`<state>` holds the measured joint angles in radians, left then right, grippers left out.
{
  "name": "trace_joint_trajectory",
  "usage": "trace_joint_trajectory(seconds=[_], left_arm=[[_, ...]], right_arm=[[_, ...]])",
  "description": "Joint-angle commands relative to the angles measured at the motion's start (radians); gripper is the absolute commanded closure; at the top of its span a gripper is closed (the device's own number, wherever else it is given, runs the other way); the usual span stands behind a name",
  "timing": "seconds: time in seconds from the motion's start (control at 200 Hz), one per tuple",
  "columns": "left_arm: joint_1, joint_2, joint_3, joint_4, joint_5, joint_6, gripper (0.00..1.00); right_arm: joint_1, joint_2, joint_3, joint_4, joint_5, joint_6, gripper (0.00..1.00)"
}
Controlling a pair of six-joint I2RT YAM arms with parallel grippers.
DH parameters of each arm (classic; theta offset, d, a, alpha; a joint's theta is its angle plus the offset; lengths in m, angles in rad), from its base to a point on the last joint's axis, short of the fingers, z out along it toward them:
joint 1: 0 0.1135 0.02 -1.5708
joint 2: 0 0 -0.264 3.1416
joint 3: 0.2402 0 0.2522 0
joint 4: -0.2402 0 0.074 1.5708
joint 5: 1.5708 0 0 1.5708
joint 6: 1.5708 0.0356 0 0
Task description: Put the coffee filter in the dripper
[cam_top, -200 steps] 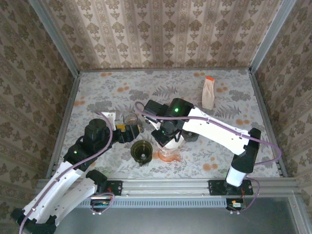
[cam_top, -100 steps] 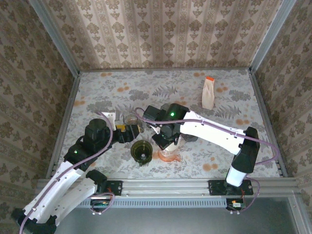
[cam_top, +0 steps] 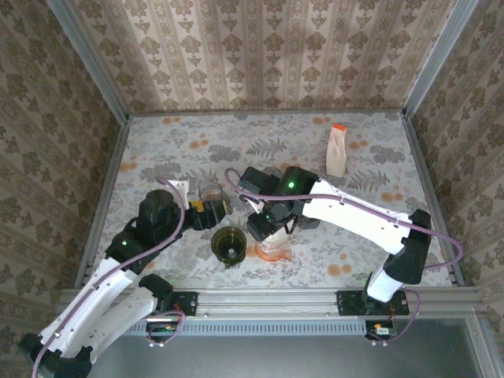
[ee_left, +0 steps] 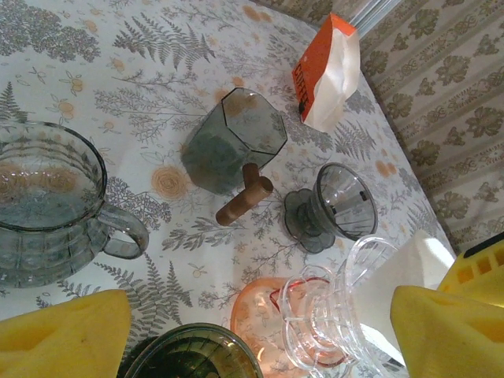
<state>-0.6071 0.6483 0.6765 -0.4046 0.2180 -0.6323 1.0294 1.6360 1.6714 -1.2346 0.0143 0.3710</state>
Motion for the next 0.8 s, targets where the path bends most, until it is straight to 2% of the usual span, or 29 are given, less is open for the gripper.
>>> trace_joint_trajectory(seconds=[0.0, 0.185, 0.33, 0.395, 0.46, 0.685, 0.795], left_arm=[[0.005, 0.014, -0.008, 0.03, 0.03, -0.003, 0.13], [-0.004, 0.052, -0.002, 0.065, 0.071, 0.0, 0.13], [-0.053, 0.107, 0.02, 0.085, 0.079, 0.014, 0.25], [-0.086, 0.138, 0.038, 0.083, 0.075, 0.026, 0.31], [-0.125, 0.164, 0.062, 0.072, 0.072, 0.043, 0.32], [-0.243, 0.243, 0.166, -0.025, 0.035, 0.138, 0.24], [-0.277, 0.283, 0.206, -0.056, 0.005, 0.159, 0.29]], right_arm=[[-0.005, -0.046, -0.016, 0.017, 0.018, 0.016, 0.42], [-0.005, -0.095, -0.033, 0.035, 0.05, 0.025, 0.34], [-0.011, -0.165, -0.061, 0.059, 0.102, 0.035, 0.3], [-0.026, -0.203, -0.09, 0.075, 0.119, 0.04, 0.3], [-0.06, -0.237, -0.138, 0.098, 0.122, 0.044, 0.31], [-0.156, -0.334, -0.309, 0.211, 0.064, 0.027, 0.32], [-0.161, -0.336, -0.338, 0.24, 0.062, 0.015, 0.41]])
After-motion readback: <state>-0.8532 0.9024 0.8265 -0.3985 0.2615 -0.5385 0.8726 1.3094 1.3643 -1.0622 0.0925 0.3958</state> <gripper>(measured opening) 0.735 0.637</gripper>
